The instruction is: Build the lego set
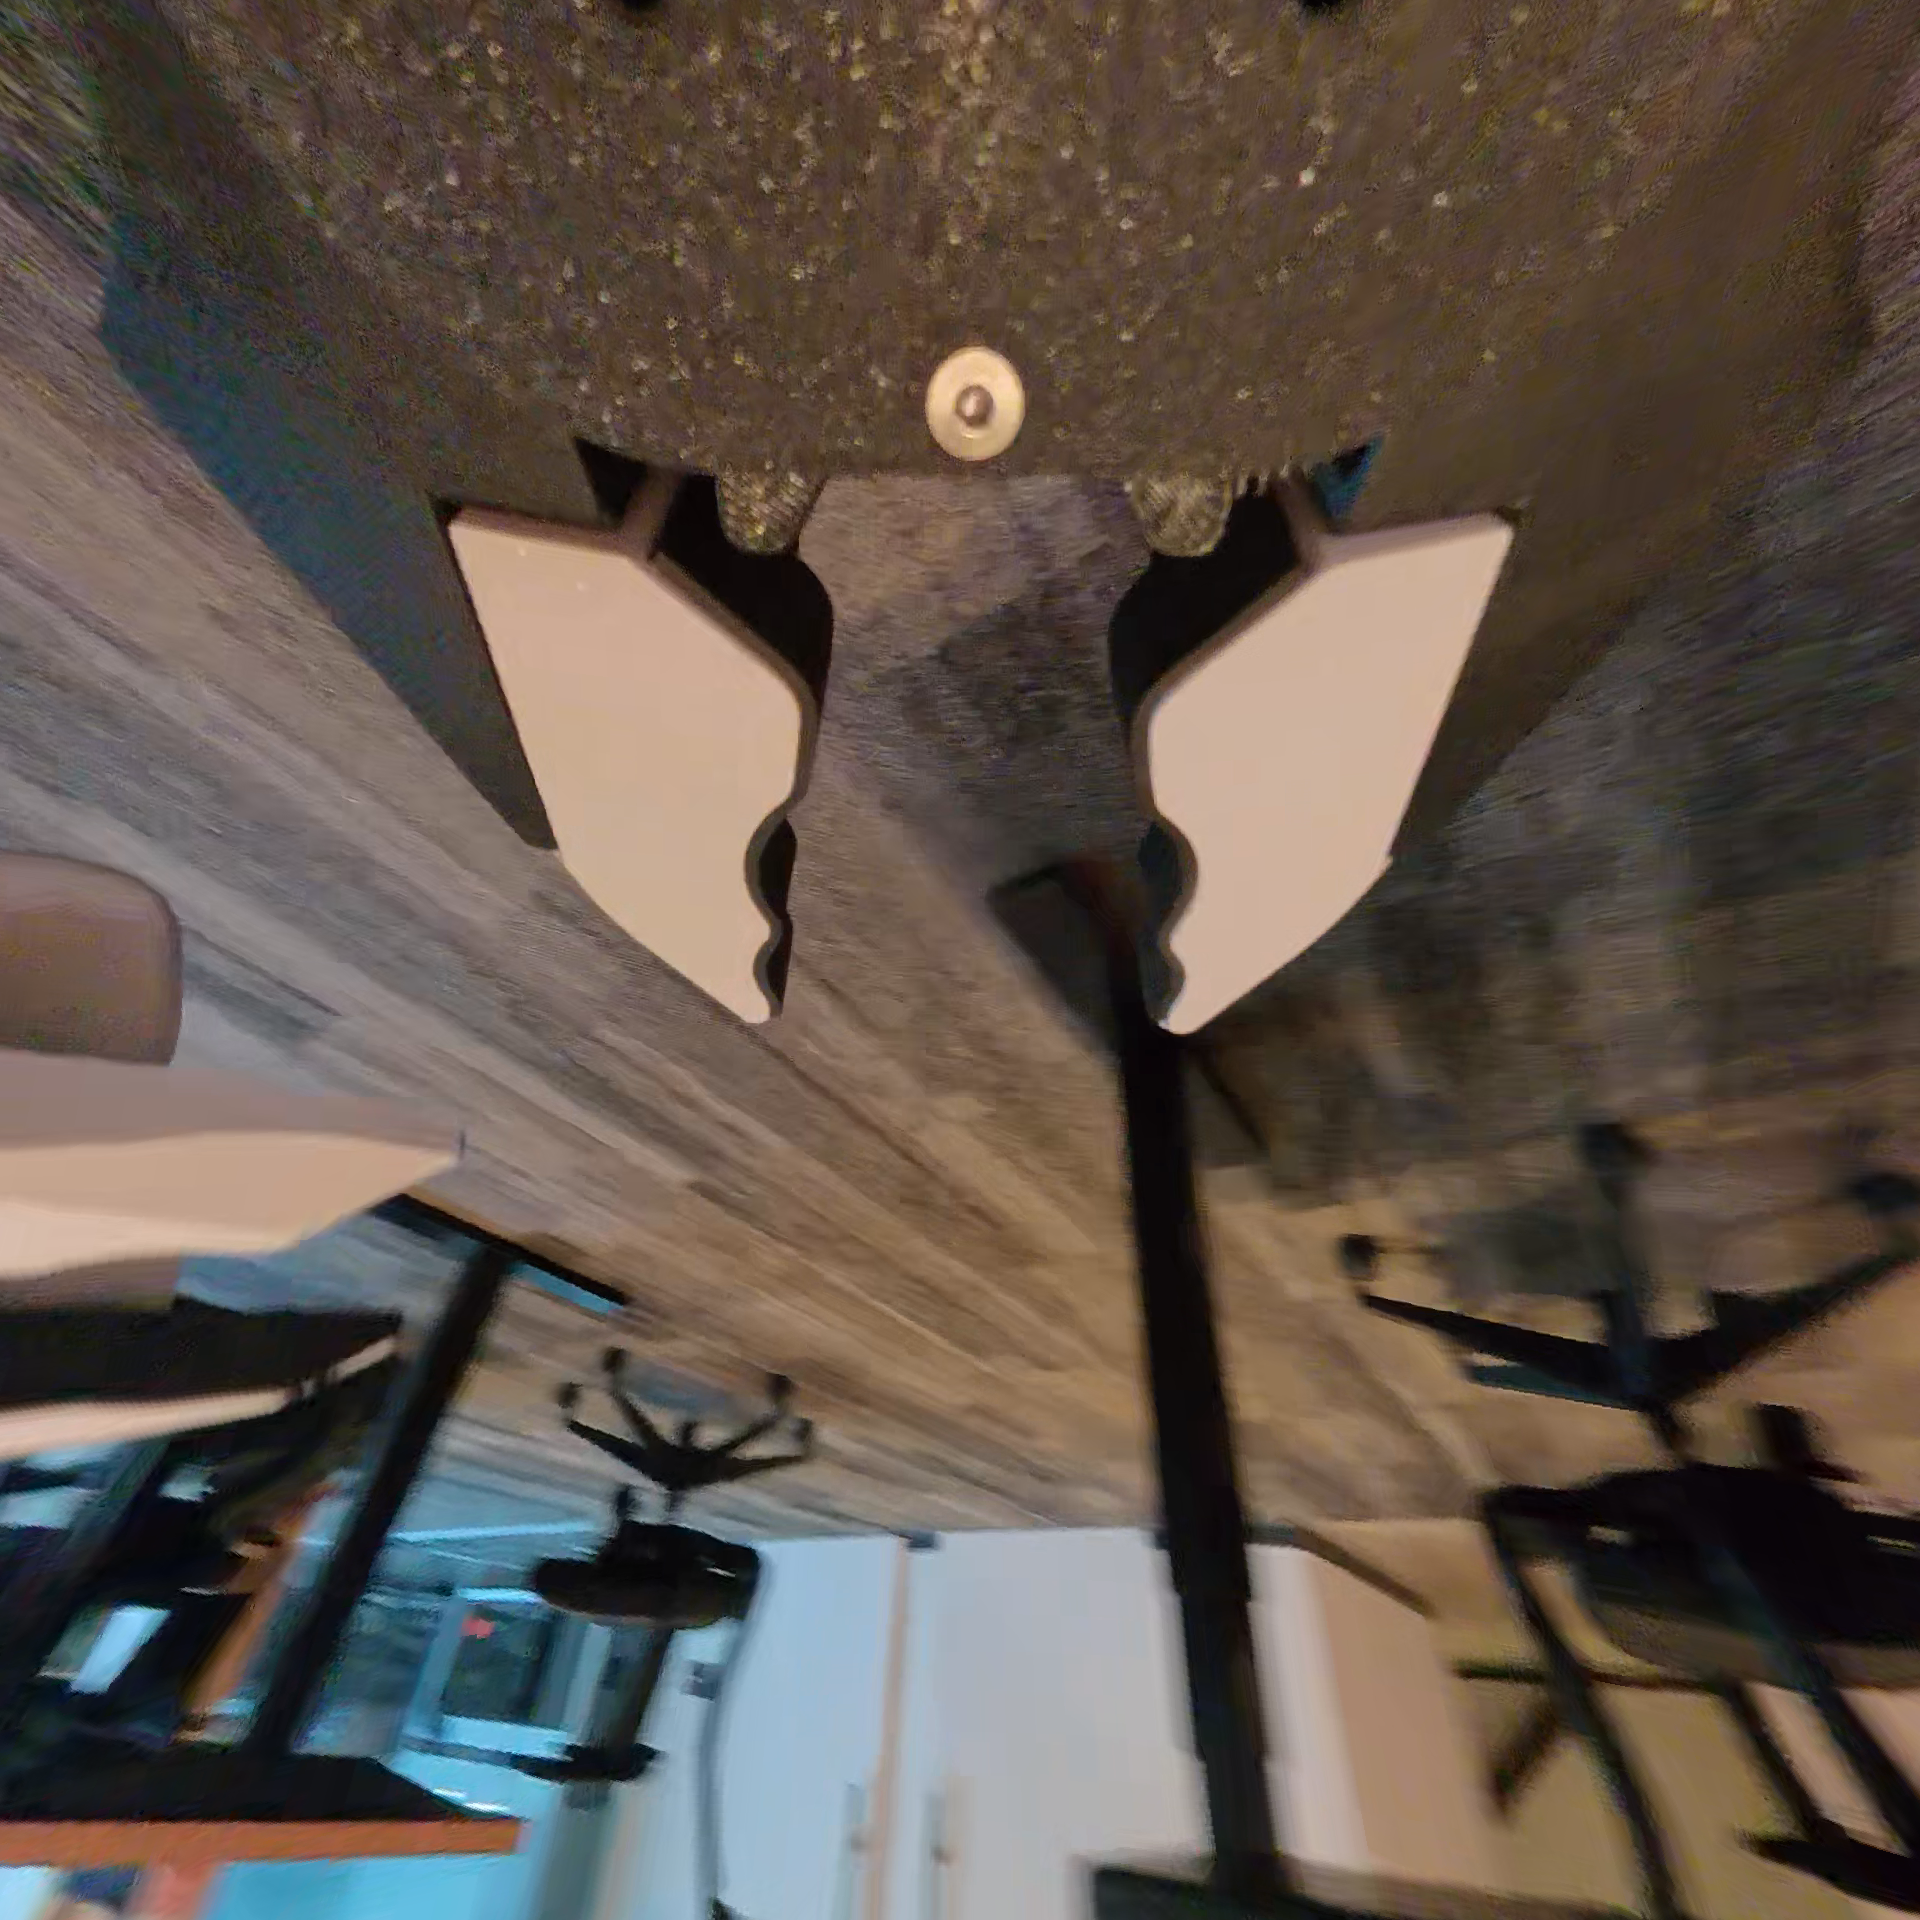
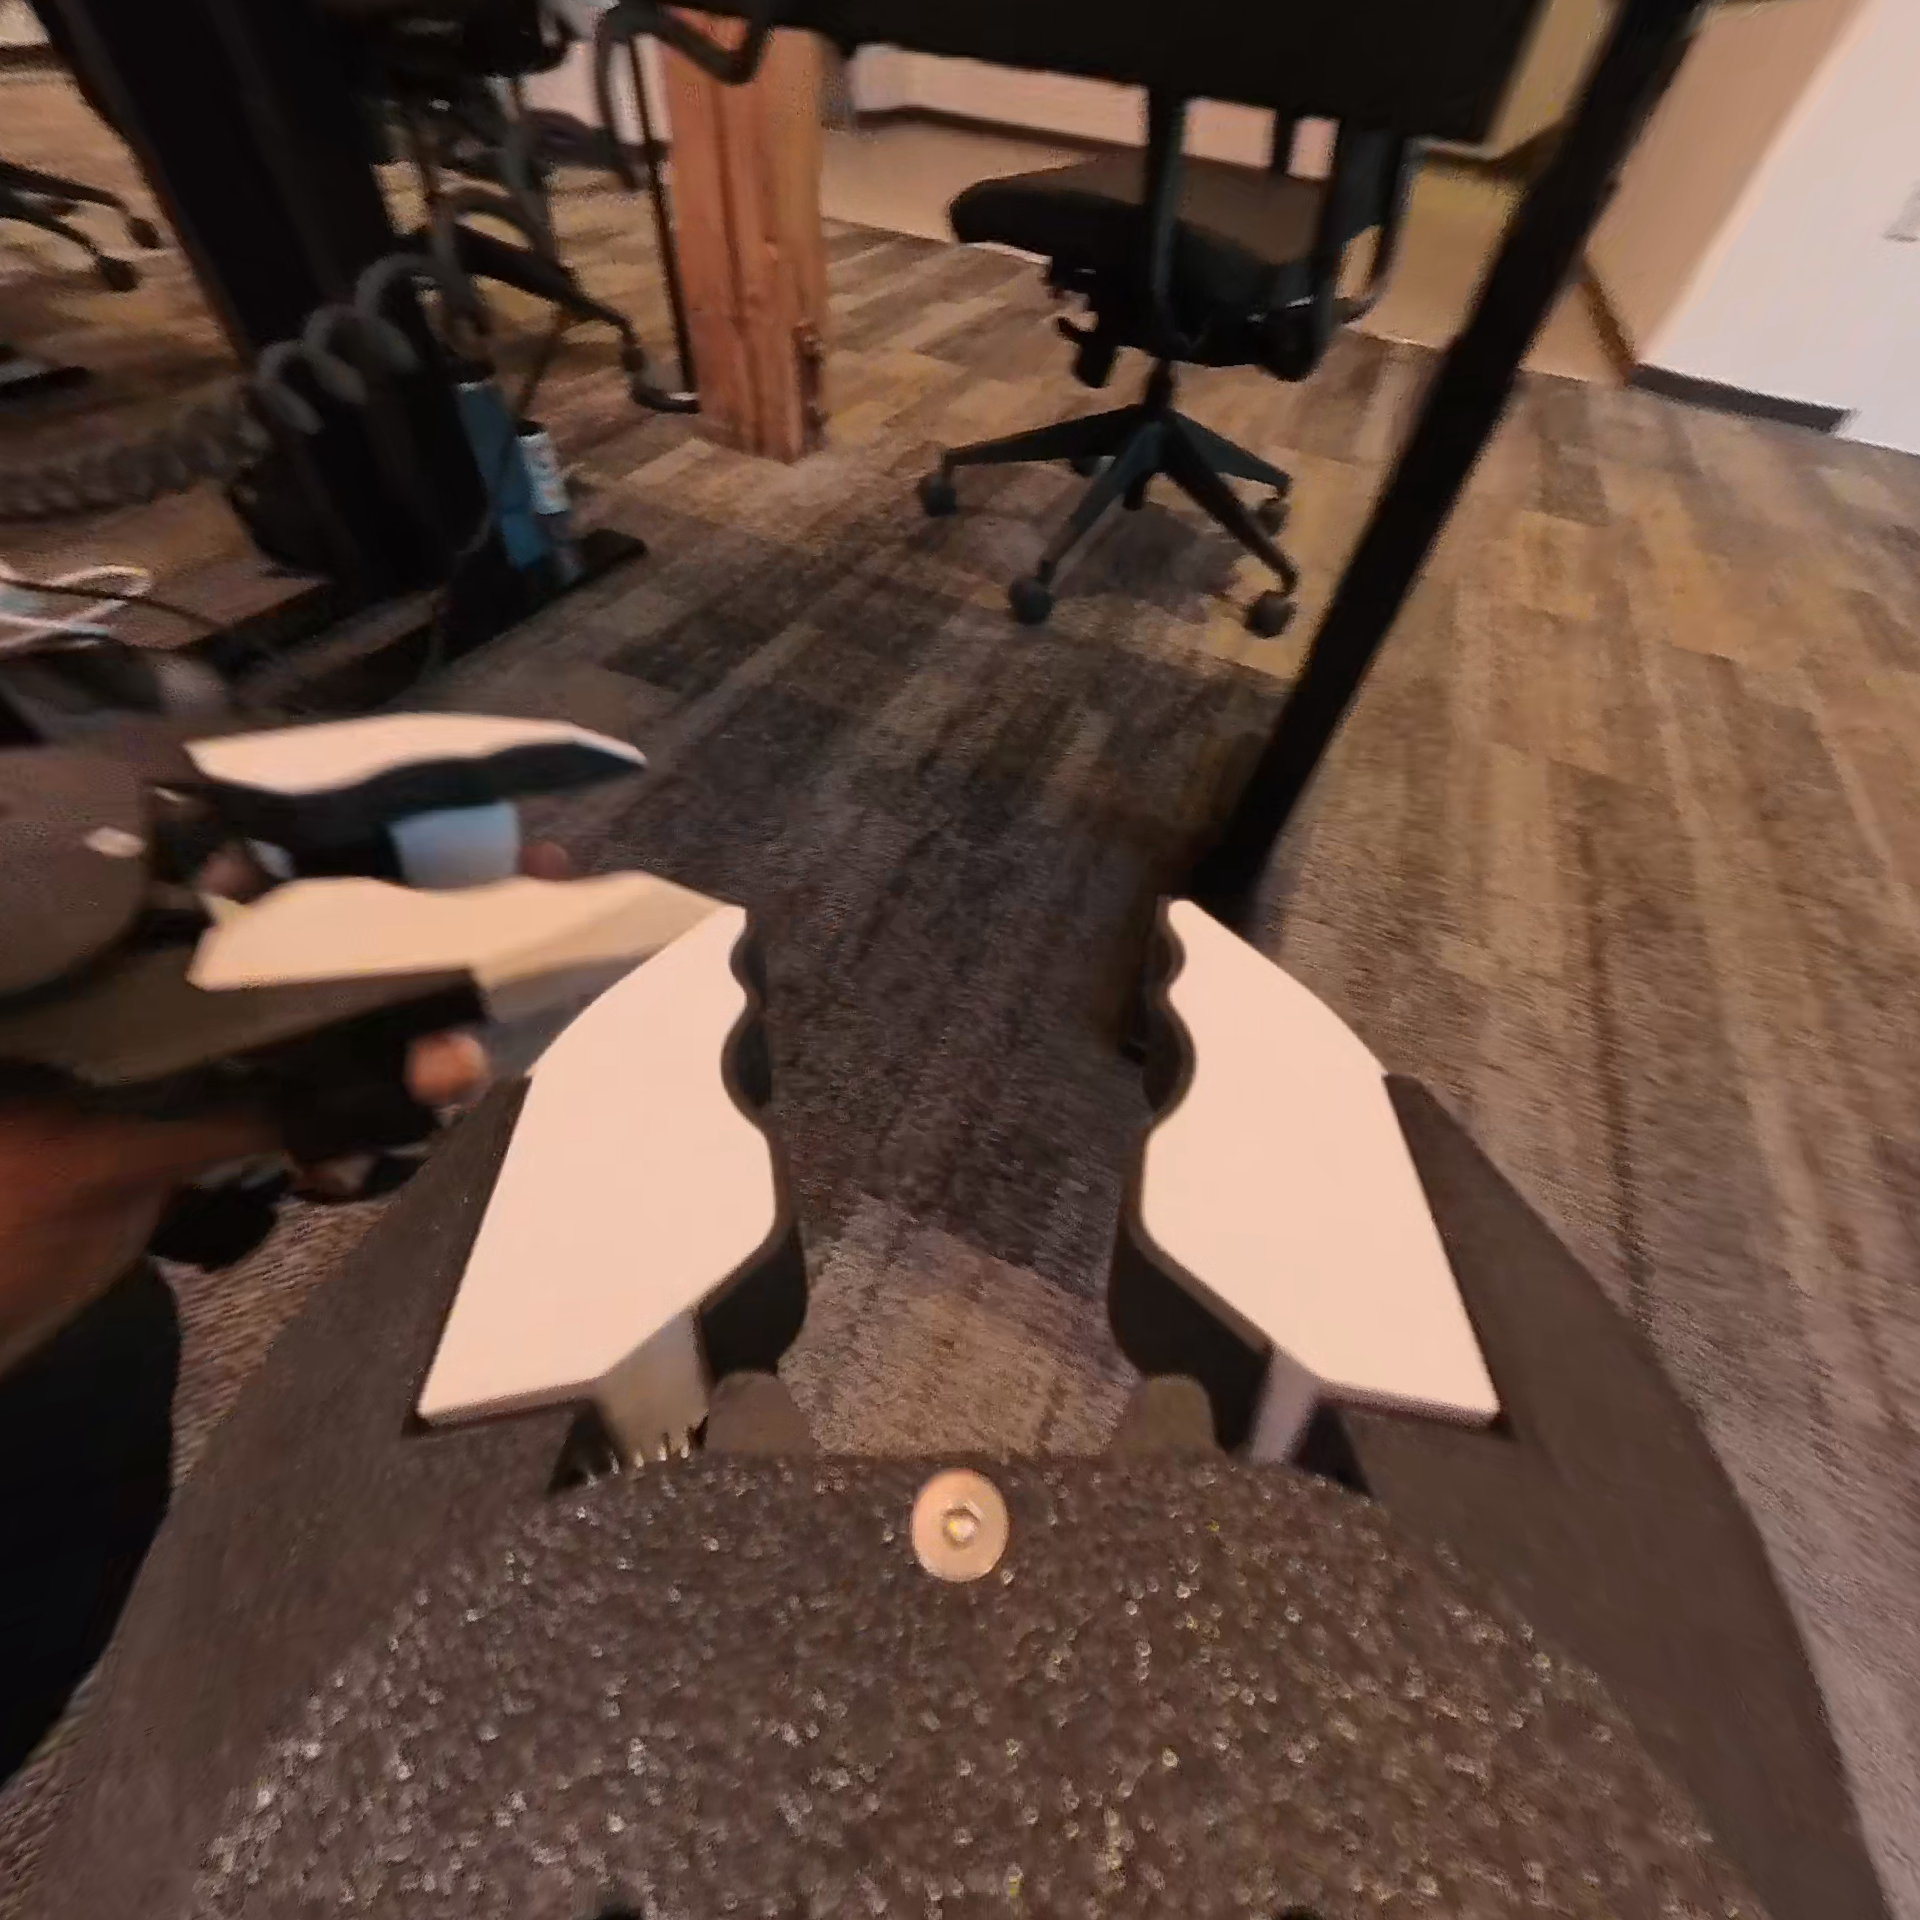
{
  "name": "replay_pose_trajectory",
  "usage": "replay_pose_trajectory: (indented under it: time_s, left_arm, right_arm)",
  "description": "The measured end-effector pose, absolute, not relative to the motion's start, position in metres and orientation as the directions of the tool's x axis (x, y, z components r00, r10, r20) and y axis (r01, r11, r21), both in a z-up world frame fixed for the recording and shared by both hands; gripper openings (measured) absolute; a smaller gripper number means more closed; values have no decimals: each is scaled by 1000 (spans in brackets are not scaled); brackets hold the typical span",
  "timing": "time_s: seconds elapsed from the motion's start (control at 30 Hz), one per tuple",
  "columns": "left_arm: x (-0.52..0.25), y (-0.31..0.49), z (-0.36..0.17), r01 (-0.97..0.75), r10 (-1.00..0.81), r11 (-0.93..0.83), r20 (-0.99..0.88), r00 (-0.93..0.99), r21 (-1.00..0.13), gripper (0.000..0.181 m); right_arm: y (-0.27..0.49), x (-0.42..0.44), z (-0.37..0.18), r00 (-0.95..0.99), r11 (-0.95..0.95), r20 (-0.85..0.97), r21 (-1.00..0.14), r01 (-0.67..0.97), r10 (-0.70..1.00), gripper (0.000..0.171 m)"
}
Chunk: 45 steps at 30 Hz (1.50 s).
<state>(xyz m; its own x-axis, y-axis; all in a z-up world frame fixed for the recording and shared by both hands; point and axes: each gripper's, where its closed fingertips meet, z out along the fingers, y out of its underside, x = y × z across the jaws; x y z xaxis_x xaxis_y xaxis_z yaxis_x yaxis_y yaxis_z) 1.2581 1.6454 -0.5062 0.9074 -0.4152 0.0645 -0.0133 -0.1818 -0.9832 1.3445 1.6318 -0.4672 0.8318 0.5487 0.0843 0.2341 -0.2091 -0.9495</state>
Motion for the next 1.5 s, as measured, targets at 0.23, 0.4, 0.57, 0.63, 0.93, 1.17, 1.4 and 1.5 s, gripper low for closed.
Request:
replay_pose_trajectory:
  time_s: [0.23, 0.4, 0.57, 0.63, 0.93, 1.17, 1.4, 1.5]
  left_arm:
    - [1073, 1566, -511, 21, 2, -256, 21, 1000, -966, 68]
    - [994, 1493, -513, 123, 230, -287, 57, 972, -950, 67]
    - [944, 1434, -503, 105, 368, -299, -13, 930, -949, 70]
    - [928, 1410, -498, 101, 392, -309, -30, 920, -946, 70]
    - [950, 1290, -508, 298, 417, -383, 124, 900, -874, 71]
    - [926, 1233, -498, 301, 591, -272, 88, 802, -914, 74]
    - [916, 1261, -496, 336, 547, -250, 153, 823, -908, 81]
    - [922, 1280, -498, 346, 500, -246, 187, 846, -905, 81]
  right_arm:
    - [1635, 1212, -507, 606, -140, 104, -929, 341, 788, 71]
    - [1613, 1119, -532, 442, -97, 82, -925, 368, 893, 71]
    - [1580, 1047, -542, 298, -52, 56, -939, 341, 953, 71]
    - [1569, 1025, -546, 255, -39, 53, -939, 343, 966, 70]
    - [1523, 1009, -551, 81, -80, -52, -918, 388, 995, 72]
    - [1514, 1007, -526, 75, -68, -47, -950, 305, 996, 71]
    - [1533, 1022, -549, 137, -24, 33, -918, 397, 990, 71]
    - [1537, 1030, -552, 156, -19, 50, -910, 415, 987, 71]
